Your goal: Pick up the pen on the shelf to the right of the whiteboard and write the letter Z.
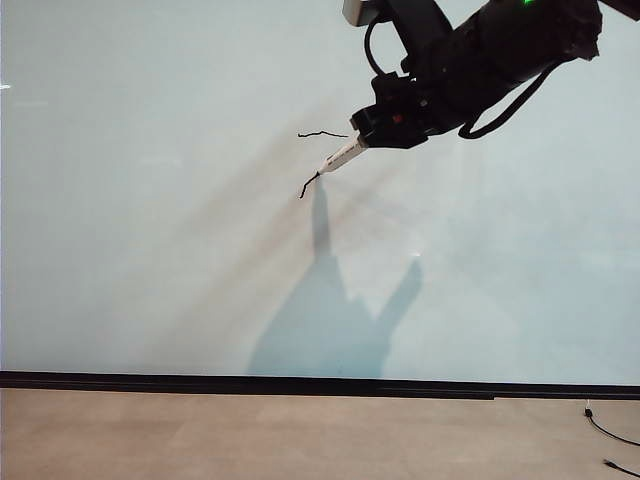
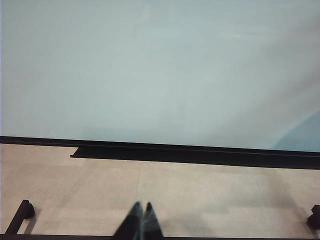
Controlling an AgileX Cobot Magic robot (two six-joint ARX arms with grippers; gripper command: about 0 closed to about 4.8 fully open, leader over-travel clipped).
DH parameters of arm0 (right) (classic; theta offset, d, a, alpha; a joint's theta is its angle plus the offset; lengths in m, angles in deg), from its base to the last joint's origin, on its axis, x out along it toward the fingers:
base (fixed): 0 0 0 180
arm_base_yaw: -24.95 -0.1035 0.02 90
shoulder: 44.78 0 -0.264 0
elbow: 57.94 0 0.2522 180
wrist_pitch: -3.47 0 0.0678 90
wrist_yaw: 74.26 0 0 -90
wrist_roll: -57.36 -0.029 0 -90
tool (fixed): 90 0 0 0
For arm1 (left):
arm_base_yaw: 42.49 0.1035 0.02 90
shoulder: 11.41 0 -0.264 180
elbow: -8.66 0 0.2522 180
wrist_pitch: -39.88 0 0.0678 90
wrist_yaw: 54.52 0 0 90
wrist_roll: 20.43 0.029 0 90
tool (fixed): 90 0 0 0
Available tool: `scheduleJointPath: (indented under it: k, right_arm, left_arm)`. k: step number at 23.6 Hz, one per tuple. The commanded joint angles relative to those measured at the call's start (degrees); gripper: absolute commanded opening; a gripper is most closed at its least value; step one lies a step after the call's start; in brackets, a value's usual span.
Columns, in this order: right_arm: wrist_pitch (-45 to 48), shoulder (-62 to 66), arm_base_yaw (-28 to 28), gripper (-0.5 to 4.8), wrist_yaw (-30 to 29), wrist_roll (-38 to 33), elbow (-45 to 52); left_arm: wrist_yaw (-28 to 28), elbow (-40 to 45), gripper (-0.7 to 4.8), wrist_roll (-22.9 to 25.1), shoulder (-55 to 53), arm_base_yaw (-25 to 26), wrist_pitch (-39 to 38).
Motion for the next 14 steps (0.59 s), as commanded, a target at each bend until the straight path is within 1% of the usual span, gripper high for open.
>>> scheduleJointPath:
  k: [1, 14]
  right_arm:
    - [1.4, -0.9, 0.4, -0.06, 1.7, 0.4, -0.3]
    - [-1.0, -4.4, 1.2, -0.06, 2.8, 1.6, -0.3]
  left_arm:
    - [0.0, -0.1, -0.05, 0.3, 0.0, 0.0, 0.6]
    - [0.0, -0.1, -0.04, 0.3, 0.0, 0.0, 0.6]
